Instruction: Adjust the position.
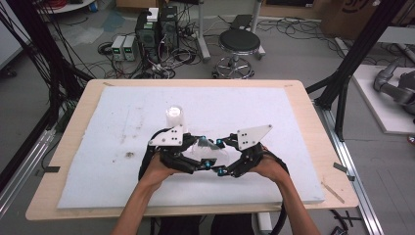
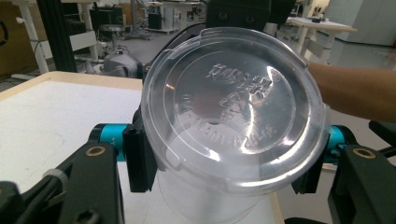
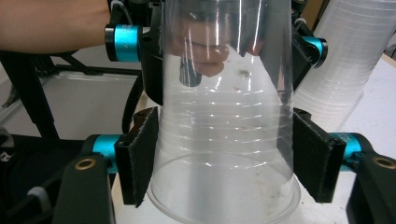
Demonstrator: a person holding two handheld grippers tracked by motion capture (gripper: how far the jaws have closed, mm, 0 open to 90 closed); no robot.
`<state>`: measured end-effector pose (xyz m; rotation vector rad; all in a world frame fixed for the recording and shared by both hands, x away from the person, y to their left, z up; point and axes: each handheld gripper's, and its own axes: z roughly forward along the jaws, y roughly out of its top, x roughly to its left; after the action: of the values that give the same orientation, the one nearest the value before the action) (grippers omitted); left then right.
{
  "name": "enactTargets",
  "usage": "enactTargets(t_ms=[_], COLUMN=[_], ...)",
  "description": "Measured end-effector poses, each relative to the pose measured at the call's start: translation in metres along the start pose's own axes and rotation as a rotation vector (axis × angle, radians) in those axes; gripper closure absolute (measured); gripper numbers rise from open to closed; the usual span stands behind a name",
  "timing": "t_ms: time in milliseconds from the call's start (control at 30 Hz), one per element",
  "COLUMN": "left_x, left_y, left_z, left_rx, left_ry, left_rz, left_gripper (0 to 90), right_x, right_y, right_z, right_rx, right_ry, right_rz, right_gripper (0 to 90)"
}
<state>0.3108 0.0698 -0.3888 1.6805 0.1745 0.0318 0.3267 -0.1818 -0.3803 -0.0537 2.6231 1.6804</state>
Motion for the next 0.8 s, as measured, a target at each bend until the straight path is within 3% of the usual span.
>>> enactTargets(t_ms=[67, 133, 200, 233, 267, 500, 567, 800], left_x=[0.000, 0.000, -0.001, 0.000, 0.000, -0.001, -0.001, 0.001], left_y=[0.000, 0.000, 0.000, 0.000, -0.001, 0.000, 0.001, 0.009], left_z=[0.000, 0.000, 0.001, 0.001, 0.000, -0.007, -0.012, -0.017], left_rx=[-0.001, -0.002, 0.000, 0.008, 0.010, 0.028, 0.120, 0.461], left_ry=[-0.002, -0.002, 0.023, 0.045, 0.044, 0.056, 0.059, 0.054], left_rz=[0.000, 0.001, -0.006, -0.038, -0.043, -0.034, -0.027, -0.005], left_gripper=[37.4, 31.2, 17.4, 12.3, 10.3, 8.0, 8.0, 8.0], right_x=[0.000, 0.000, 0.000, -0.001, -0.001, -0.003, -0.003, -0.005], right_y=[0.000, 0.000, 0.000, -0.001, -0.001, -0.003, -0.004, 0.005], right_z=[0.000, -0.001, -0.001, -0.002, -0.002, -0.003, -0.003, 0.003], right_rx=[0.003, 0.002, 0.004, 0.012, 0.009, 0.030, 0.054, 0.293], right_ry=[0.000, 0.000, -0.005, -0.008, -0.007, -0.016, -0.020, 0.009], right_rz=[-0.005, -0.007, -0.003, 0.005, 0.003, 0.026, 0.037, 0.052], right_gripper=[33.9, 34.1, 34.1, 34.1, 34.2, 34.1, 34.2, 34.4])
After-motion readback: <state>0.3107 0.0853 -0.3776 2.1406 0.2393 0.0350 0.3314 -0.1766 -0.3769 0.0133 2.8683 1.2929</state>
